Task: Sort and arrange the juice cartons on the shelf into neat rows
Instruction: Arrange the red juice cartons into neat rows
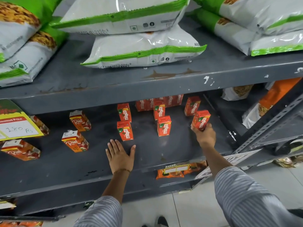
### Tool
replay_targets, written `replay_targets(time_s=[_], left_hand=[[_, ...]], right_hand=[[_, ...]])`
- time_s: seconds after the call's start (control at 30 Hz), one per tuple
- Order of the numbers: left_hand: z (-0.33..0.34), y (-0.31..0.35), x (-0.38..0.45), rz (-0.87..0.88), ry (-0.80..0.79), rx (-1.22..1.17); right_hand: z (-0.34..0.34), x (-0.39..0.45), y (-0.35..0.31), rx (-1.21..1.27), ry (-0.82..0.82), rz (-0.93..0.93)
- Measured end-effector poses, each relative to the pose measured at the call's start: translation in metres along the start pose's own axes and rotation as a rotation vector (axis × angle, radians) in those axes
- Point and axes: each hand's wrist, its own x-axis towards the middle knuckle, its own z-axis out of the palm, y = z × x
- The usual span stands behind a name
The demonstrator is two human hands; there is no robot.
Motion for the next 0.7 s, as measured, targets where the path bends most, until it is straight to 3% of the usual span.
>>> replay_targets(time_s=[0.53,0.7], left_hand=[[-0.009,-0.006,-0.002,0.025,-0.095,-0.025],[-0.022,-0.025,-0.032,0.067,-0.087,-0.055]], right_hand=[[-0.007,-0.005,0.004,0.062,-0.04,-0.001],[-0.003,-0.059,0.015,-0.043,-0.021,-0.233]])
